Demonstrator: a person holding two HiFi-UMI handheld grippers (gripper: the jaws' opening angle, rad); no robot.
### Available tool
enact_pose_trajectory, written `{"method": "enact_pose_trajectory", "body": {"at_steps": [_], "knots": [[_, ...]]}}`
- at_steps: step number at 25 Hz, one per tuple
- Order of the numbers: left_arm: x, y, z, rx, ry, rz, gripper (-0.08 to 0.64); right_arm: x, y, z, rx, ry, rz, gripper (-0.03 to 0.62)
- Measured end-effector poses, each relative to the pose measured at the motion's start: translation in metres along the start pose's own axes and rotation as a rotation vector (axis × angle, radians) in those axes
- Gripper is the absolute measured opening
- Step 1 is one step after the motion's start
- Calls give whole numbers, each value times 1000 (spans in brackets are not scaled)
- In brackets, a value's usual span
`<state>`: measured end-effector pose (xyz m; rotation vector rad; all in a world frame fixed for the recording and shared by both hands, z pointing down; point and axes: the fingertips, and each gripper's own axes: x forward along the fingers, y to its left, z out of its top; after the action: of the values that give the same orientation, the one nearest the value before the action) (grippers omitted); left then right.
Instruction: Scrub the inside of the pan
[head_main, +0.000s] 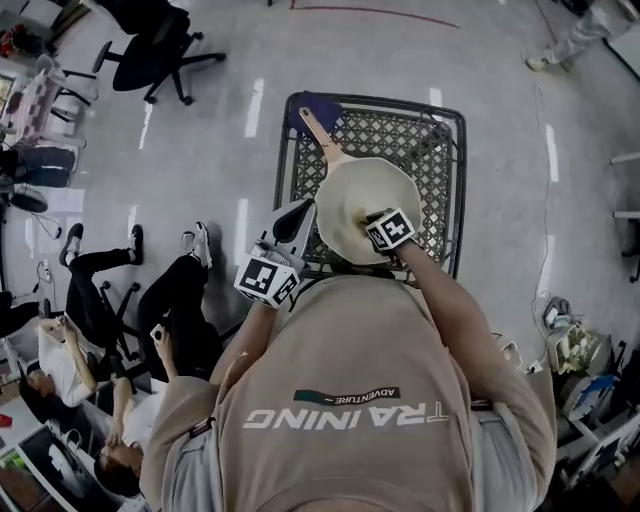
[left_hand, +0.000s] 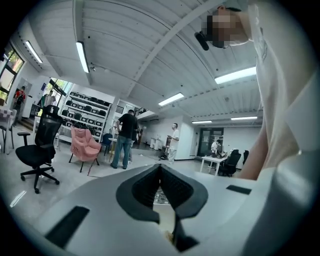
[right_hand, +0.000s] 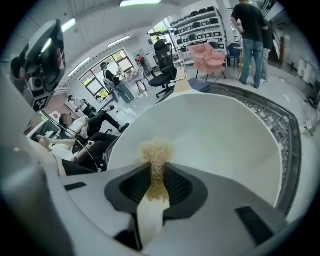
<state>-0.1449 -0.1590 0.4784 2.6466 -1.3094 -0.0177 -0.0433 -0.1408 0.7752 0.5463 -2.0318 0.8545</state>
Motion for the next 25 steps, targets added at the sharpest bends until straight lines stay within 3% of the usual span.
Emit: {"method": "enact_pose_trajectory", "body": {"at_steps": [10, 15, 17, 25], "knots": [[22, 22, 11, 0, 40, -7, 18, 50, -25, 34, 5, -18, -48, 91], [9, 30, 17, -19, 54, 20, 17, 76, -31, 52, -51, -20, -148, 91], [5, 33, 18, -24, 61, 25, 17, 81, -34, 55, -69, -6, -189, 91], [1, 46, 5, -8, 107, 7, 17, 79, -49, 53, -63, 18, -218, 91]]}}
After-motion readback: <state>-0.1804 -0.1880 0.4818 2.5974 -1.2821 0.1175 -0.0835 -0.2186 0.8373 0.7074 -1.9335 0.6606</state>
